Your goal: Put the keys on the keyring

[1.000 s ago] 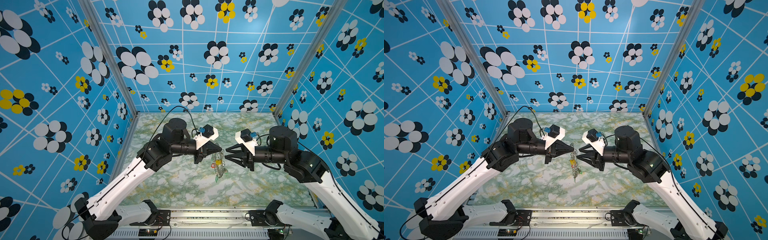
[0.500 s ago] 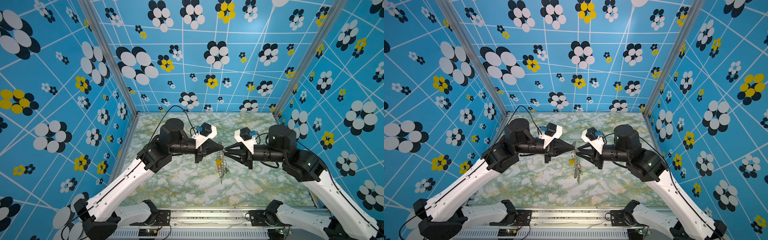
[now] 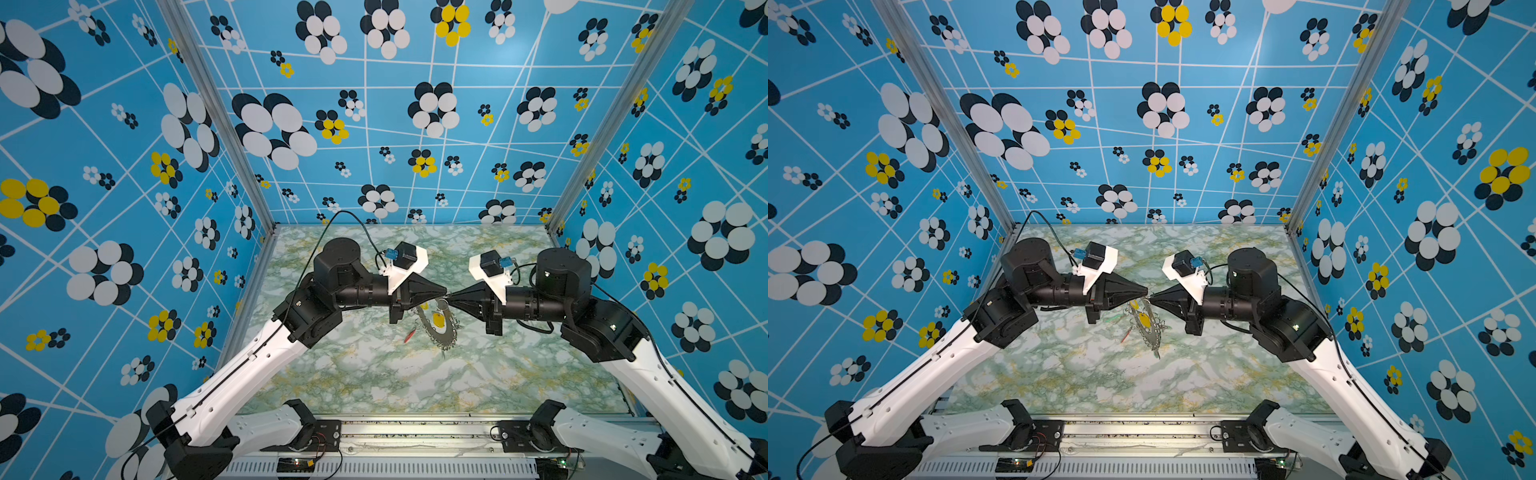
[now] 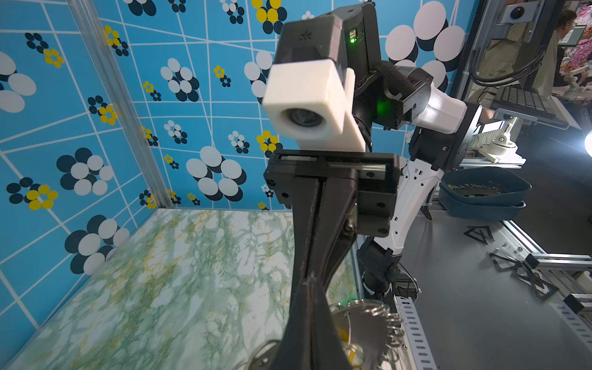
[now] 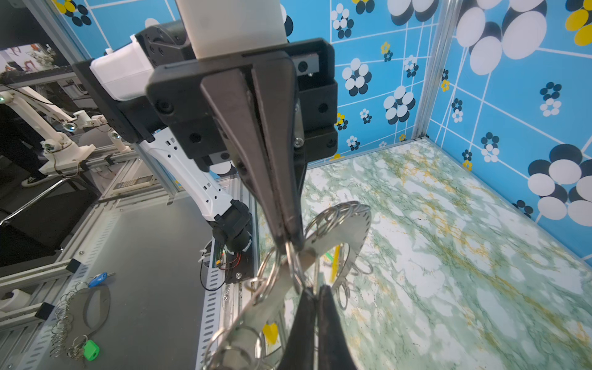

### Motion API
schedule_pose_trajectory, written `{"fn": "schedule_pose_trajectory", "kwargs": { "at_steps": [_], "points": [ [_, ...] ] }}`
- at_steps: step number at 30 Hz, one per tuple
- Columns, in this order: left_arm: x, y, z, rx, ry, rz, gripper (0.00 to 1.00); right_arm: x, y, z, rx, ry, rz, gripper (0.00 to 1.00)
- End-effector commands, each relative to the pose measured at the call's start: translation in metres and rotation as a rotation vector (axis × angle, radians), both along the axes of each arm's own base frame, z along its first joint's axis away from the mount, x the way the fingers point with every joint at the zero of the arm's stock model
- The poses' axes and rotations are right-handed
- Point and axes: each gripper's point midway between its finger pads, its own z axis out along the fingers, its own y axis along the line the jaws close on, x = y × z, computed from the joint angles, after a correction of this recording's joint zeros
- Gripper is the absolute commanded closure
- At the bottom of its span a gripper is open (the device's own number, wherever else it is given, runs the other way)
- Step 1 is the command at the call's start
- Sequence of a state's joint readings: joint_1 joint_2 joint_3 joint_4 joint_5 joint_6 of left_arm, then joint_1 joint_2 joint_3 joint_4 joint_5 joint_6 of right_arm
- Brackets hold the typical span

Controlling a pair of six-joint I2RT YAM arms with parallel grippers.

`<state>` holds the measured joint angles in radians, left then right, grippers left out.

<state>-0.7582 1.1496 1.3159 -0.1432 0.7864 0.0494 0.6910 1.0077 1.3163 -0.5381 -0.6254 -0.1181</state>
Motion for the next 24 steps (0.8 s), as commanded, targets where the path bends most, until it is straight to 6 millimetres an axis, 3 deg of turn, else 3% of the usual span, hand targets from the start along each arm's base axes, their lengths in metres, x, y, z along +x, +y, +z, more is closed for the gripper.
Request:
{"fn": "schedule_pose_trajectory", "kwargs": {
  "at_steps": [1,5,11,15,20,24],
  "points": [
    [0.0,0.005,0.031,-0.108,-0.084,0.011,1.0,-0.01,0.01,-0.002,0.039,0.058,0.084,1.0],
    [0.002,0.001,0.028,-0.112,-0.07,-0.002,1.0,-0.012,0.012,0.002,0.06,0.066,0.104,1.0],
    [0.002,-0.001,0.025,-0.105,-0.064,-0.014,1.0,-0.012,0.0,0.004,0.027,0.014,0.047,0.77],
    [0.001,0.001,0.024,-0.104,-0.066,-0.028,1.0,-0.011,-0.014,0.006,-0.008,-0.016,-0.004,0.68],
    [-0.001,0.001,0.018,-0.117,-0.084,-0.04,1.0,-0.012,-0.031,0.015,-0.022,-0.052,-0.045,0.64],
    [0.0,-0.001,0.015,-0.135,-0.089,-0.054,1.0,-0.012,-0.032,0.024,0.006,-0.064,-0.042,0.64]
  ]
}}
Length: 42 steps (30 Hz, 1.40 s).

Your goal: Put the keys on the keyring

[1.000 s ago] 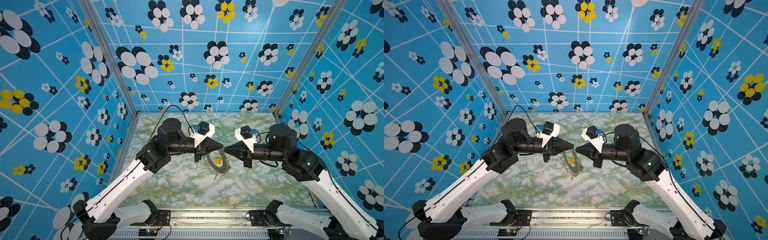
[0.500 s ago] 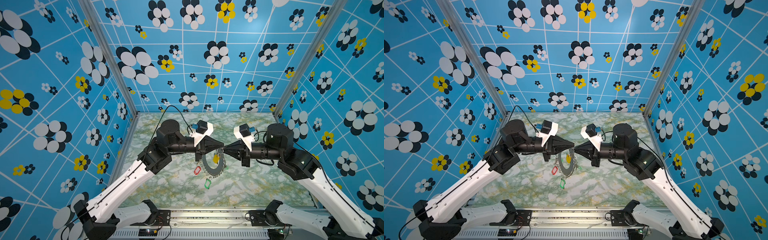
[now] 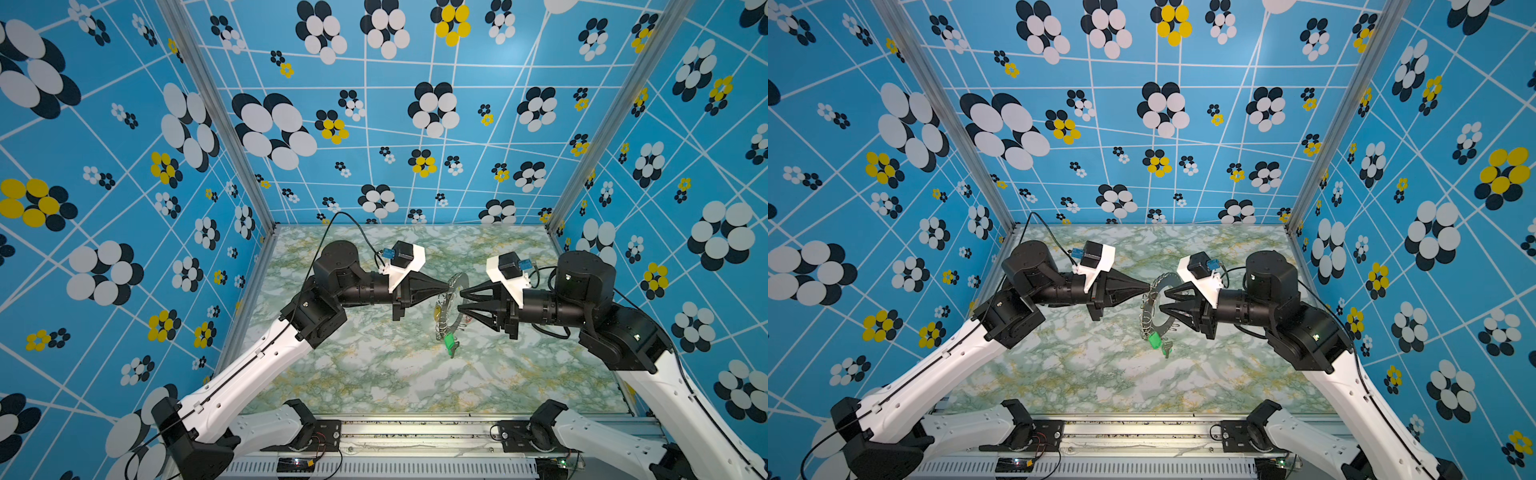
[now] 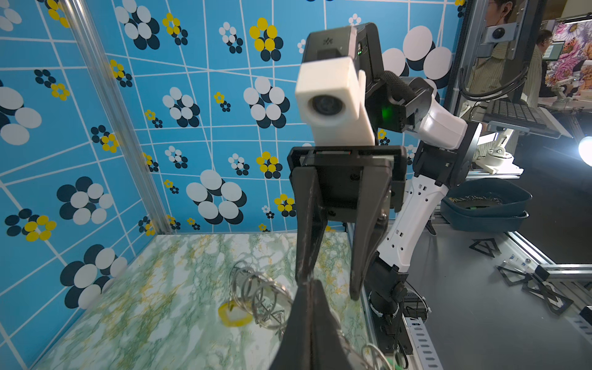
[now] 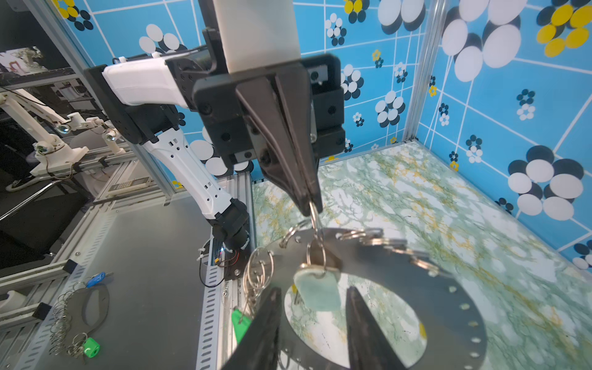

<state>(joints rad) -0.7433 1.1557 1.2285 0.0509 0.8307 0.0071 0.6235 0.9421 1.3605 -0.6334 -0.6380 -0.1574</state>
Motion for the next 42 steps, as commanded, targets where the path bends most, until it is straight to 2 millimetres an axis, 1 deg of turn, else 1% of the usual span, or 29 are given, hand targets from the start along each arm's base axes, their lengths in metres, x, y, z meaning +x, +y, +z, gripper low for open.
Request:
{"fn": "schedule_pose_trajectory", "kwargs": {
  "at_steps": [1,4,6,10,16,21,25,30,39,42],
  "points": [
    [-0.005,0.003,0.017,-0.073,-0.056,-0.027,1.0,-0.004,-0.004,0.01,0.011,-0.02,0.008,0.64],
    [-0.004,0.002,0.018,-0.105,-0.055,-0.037,1.0,-0.004,-0.001,0.019,0.046,-0.035,0.023,0.67],
    [-0.005,0.002,0.02,-0.127,-0.059,-0.045,1.0,-0.003,0.003,0.021,0.063,-0.031,0.037,0.71],
    [-0.007,0.001,0.025,-0.16,-0.074,-0.068,1.0,0.002,0.007,0.017,0.073,-0.023,0.042,0.73],
    [-0.009,-0.002,0.025,-0.159,-0.077,-0.093,1.0,0.009,0.005,0.019,0.085,-0.023,0.023,0.74],
    [-0.009,-0.003,0.024,-0.15,-0.075,-0.103,1.0,0.011,0.008,0.019,0.1,-0.011,0.037,0.79],
    [-0.009,-0.003,0.026,-0.156,-0.079,-0.1,1.0,0.011,0.012,0.013,0.092,0.017,0.061,0.85],
    [-0.008,-0.003,0.027,-0.157,-0.081,-0.099,1.0,0.011,0.015,0.008,0.097,0.045,0.084,0.86],
    [-0.006,-0.006,0.027,-0.154,-0.078,-0.104,1.0,0.009,0.014,0.012,0.122,0.035,0.081,1.0],
    [-0.006,-0.005,0.027,-0.154,-0.077,-0.103,1.0,0.008,0.014,0.013,0.125,0.034,0.08,1.0]
  ]
}}
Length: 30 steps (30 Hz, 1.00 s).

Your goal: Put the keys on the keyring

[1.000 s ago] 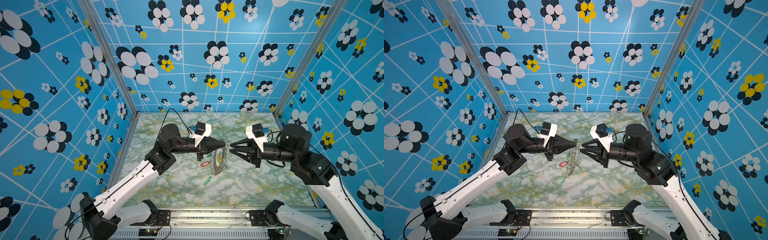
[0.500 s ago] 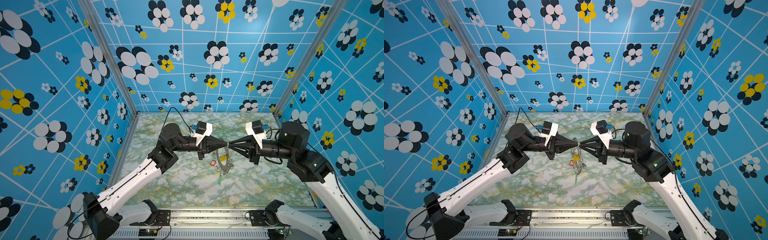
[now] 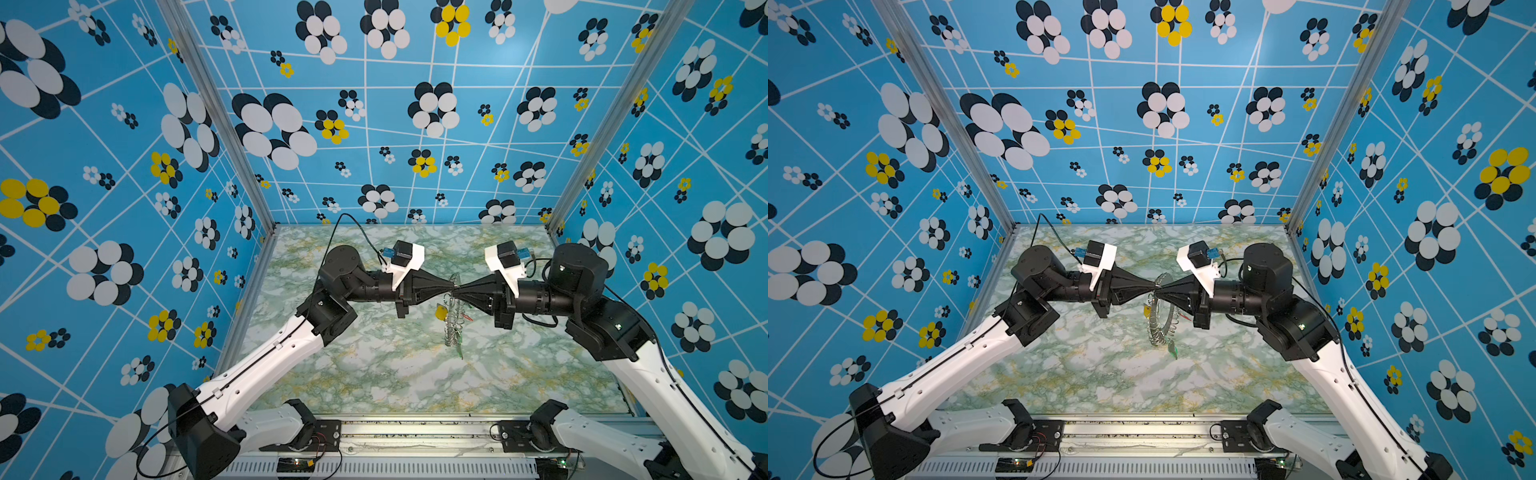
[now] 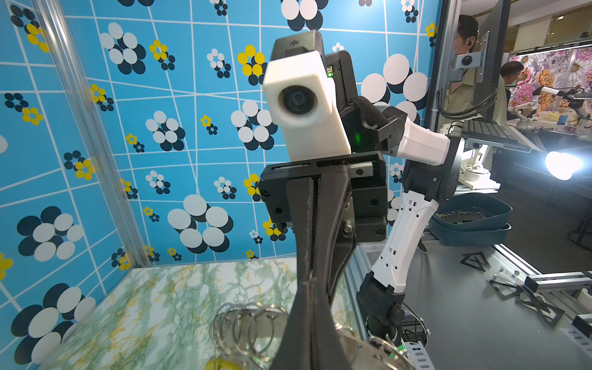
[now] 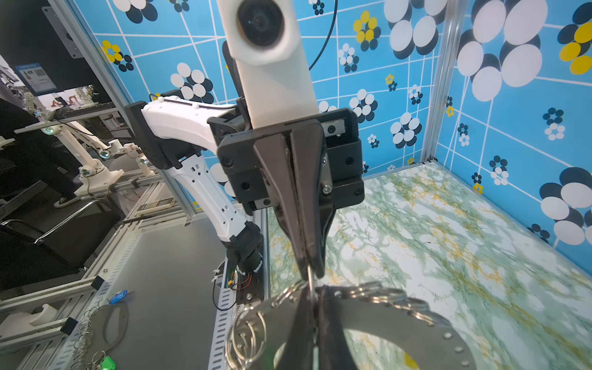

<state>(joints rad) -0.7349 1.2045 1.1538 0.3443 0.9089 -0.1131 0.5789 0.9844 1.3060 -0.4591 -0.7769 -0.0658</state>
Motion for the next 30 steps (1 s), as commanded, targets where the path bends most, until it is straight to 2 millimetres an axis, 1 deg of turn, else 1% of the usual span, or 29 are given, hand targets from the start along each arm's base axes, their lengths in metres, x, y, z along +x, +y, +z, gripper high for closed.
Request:
{"fn": "schedule_pose_trajectory", "kwargs": {
  "at_steps": [1,17,21,22,23,25,30],
  "points": [
    [-0.007,0.003,0.023,-0.055,-0.065,-0.02,1.0,-0.003,-0.001,0.007,0.031,-0.008,0.009,1.0],
    [-0.004,0.003,0.019,-0.034,-0.057,0.004,1.0,-0.007,-0.005,0.013,0.03,-0.022,0.007,1.0],
    [-0.006,0.004,0.022,-0.036,-0.066,-0.002,1.0,-0.008,-0.004,0.012,0.03,-0.013,0.016,1.0],
    [-0.007,0.003,0.022,-0.033,-0.066,-0.007,1.0,-0.009,-0.004,0.012,0.029,-0.01,0.021,0.98],
    [-0.007,0.003,0.022,-0.032,-0.067,-0.008,1.0,-0.009,-0.004,0.012,0.03,-0.009,0.025,0.92],
    [-0.008,0.003,0.021,-0.026,-0.067,-0.011,1.0,-0.008,-0.005,0.013,0.033,-0.005,0.025,0.85],
    [-0.008,0.004,0.022,-0.024,-0.068,-0.011,1.0,-0.007,-0.008,0.02,0.072,0.017,0.044,0.79]
  ]
}}
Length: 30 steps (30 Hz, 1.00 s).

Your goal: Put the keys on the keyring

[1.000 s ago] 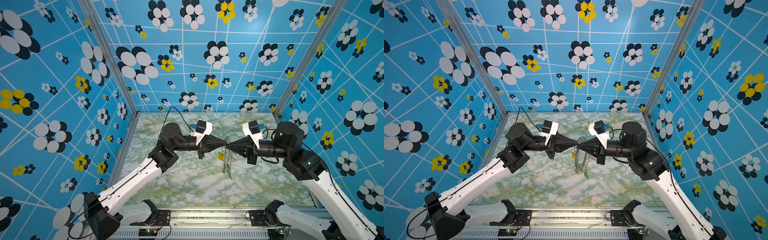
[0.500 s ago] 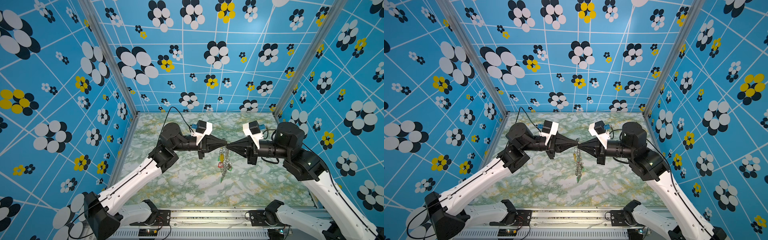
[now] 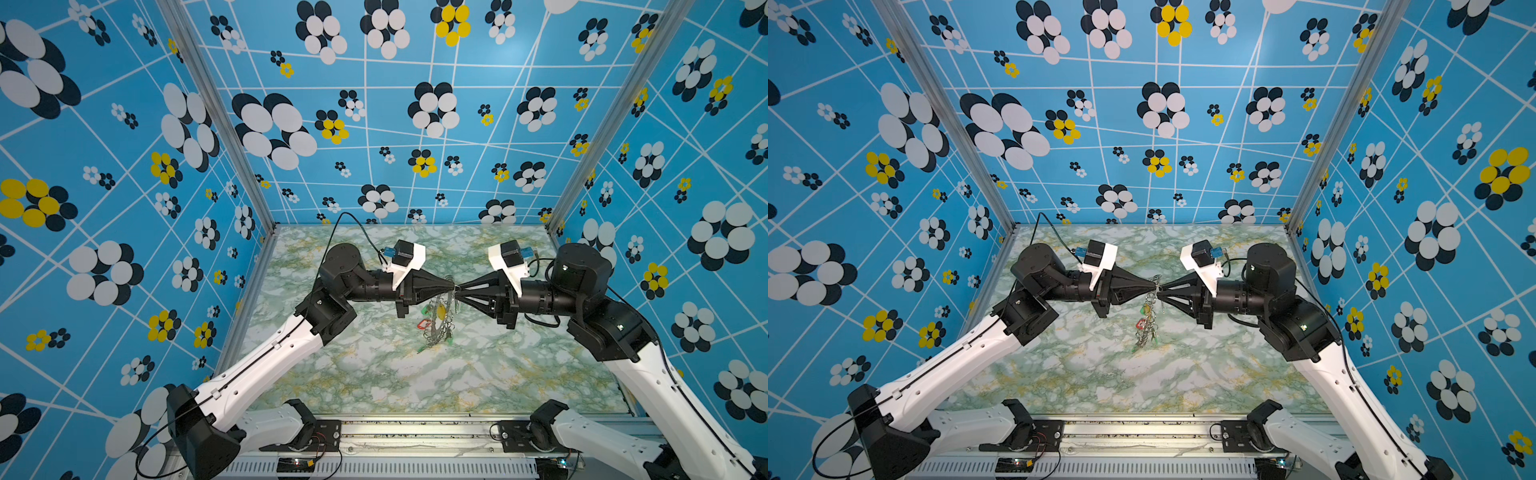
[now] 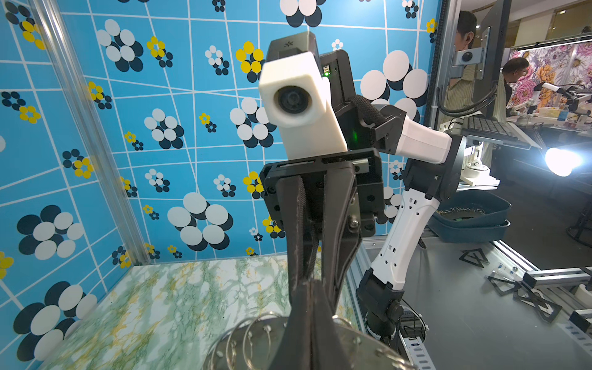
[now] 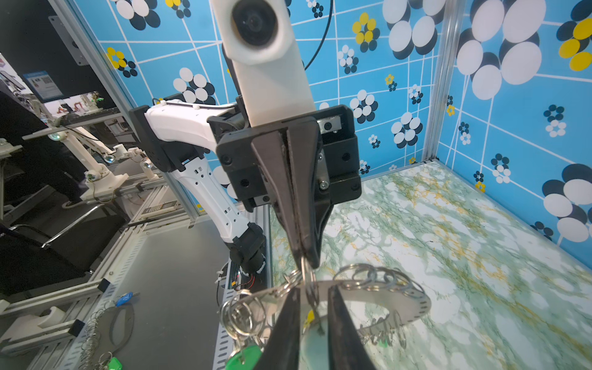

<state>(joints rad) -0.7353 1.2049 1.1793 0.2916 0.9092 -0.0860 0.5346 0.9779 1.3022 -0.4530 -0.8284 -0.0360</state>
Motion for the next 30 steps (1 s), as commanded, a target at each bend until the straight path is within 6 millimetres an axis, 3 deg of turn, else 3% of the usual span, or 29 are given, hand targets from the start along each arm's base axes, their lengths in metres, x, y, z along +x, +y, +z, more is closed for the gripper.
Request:
{"fn": "schedule_pose_trajectory", "kwargs": {
  "at_steps": [1,7,18,24,28,30],
  "points": [
    [-0.008,0.004,0.02,-0.04,-0.062,-0.014,1.0,-0.008,-0.002,0.019,0.062,-0.006,0.047,0.78],
    [-0.009,0.003,0.021,-0.041,-0.064,-0.018,1.0,-0.007,-0.001,0.021,0.08,0.014,0.067,0.77],
    [-0.011,0.003,0.024,-0.048,-0.073,-0.02,1.0,0.001,0.002,0.001,0.042,0.063,0.056,0.77],
    [-0.011,0.004,0.025,-0.049,-0.074,-0.02,1.0,0.0,0.002,0.001,0.042,0.057,0.056,0.84],
    [-0.011,0.003,0.024,-0.045,-0.07,-0.019,1.0,-0.002,0.001,0.003,0.049,0.05,0.056,0.98],
    [-0.011,0.003,0.024,-0.045,-0.069,-0.02,1.0,-0.002,0.001,0.004,0.052,0.047,0.057,1.0]
  ]
}}
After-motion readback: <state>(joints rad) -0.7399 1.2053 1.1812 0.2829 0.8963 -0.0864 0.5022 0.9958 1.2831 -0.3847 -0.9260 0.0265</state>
